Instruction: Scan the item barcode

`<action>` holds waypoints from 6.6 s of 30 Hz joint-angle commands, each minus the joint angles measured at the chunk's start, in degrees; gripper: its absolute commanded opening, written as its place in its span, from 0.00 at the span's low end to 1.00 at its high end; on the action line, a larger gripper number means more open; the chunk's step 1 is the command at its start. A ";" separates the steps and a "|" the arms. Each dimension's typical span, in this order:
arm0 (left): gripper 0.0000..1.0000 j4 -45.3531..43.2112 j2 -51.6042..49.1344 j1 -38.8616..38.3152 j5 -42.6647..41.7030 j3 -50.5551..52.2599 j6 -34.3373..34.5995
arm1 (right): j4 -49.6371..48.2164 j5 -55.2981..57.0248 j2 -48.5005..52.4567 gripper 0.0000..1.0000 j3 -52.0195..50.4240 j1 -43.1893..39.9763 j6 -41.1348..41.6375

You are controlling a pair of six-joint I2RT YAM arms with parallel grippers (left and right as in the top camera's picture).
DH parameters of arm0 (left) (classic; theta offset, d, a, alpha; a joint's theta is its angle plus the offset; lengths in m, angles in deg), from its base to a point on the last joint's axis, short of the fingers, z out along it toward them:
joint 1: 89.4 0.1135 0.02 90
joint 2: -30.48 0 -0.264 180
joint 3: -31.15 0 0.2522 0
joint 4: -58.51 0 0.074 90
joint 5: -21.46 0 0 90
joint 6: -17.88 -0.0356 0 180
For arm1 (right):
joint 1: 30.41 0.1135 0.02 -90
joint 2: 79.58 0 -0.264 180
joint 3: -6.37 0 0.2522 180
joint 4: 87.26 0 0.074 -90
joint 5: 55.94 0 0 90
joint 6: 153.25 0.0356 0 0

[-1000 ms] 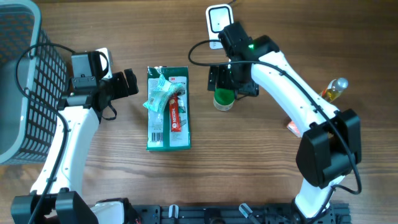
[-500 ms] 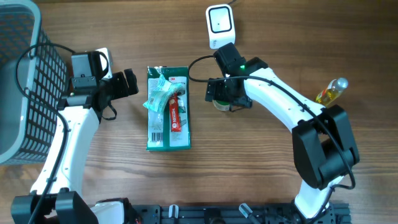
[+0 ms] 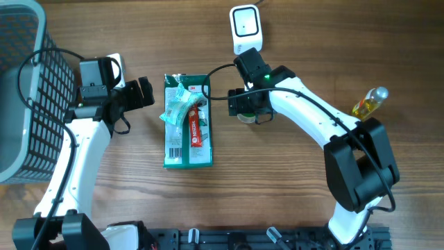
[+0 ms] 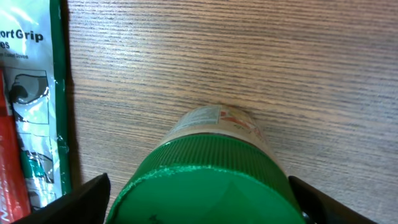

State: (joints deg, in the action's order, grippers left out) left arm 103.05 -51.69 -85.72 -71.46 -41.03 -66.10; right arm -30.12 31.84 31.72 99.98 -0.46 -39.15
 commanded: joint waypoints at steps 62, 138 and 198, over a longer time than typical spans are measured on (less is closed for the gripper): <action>1.00 -0.13 0.83 -0.20 -0.26 -0.85 -1.31 | 3.23 2.58 0.90 0.80 -3.87 0.09 -1.62; 1.00 -0.13 0.83 -0.20 -0.26 -0.85 -1.29 | -17.27 -16.90 10.51 0.04 31.17 -17.25 -6.10; 1.00 -0.13 0.83 -0.20 -0.26 -0.85 -1.31 | 12.98 2.45 -5.01 0.15 0.90 -21.05 -10.43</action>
State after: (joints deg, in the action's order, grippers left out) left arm 103.05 -51.69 -85.72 -71.48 -41.07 -66.10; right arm -14.36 33.09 27.16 104.79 -21.46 -48.64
